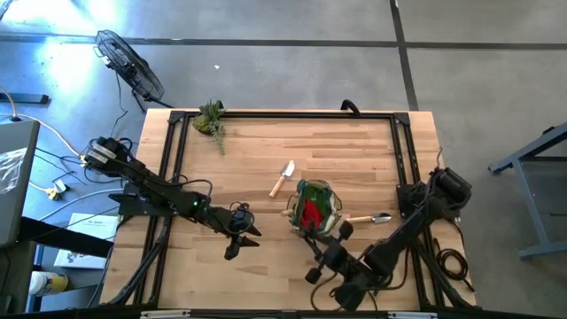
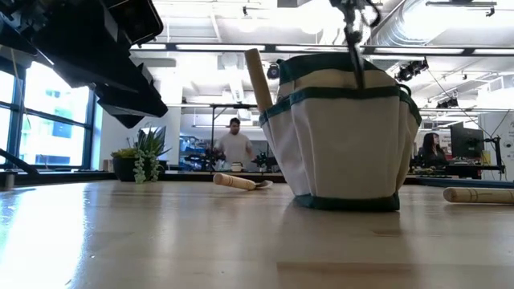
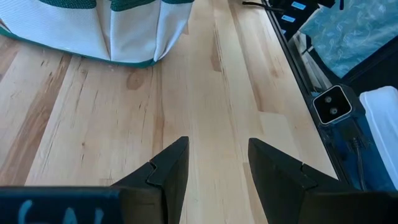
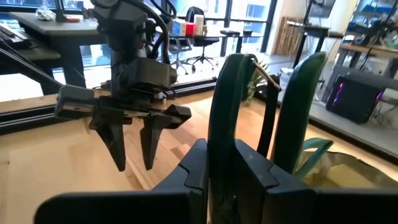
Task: Pick & Place Garden tools in Gardening bag
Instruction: Put the left green shear scissors into the light brown gardening bag
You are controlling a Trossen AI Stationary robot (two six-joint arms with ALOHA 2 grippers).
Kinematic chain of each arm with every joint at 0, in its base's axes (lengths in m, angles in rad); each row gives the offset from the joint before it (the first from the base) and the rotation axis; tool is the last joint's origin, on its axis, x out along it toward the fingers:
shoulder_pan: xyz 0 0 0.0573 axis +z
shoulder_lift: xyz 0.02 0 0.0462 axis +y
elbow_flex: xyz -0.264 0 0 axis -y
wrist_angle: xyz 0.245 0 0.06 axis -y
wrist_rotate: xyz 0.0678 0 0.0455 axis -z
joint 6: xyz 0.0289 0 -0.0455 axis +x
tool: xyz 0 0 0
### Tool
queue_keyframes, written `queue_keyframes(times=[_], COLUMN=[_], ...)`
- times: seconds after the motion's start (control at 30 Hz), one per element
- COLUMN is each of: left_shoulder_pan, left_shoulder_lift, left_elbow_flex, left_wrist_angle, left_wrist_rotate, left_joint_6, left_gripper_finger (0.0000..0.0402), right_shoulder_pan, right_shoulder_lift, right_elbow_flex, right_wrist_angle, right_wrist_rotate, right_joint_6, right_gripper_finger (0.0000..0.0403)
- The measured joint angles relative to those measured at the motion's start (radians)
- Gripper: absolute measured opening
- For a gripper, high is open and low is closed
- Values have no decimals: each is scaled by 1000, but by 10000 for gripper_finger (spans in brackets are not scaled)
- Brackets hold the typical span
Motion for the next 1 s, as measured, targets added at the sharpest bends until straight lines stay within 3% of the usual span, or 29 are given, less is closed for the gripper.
queue_keyframes(times=[0.27,0.9,1.0], left_shoulder_pan=[0,0,0], left_shoulder_lift=[0,0,0], left_elbow_flex=[0,0,0], left_wrist_angle=[0,-1,-1], left_wrist_rotate=[0,-16,-16], left_joint_6=[0,2,2], left_gripper_finger=[161,161,161], right_shoulder_pan=[38,-46,-69], right_shoulder_lift=[0,0,0], right_elbow_flex=[0,0,0], right_wrist_angle=[-8,-5,-8], right_wrist_rotate=[94,46,0], right_joint_6=[-23,12,16], right_gripper_finger=[32,32,32])
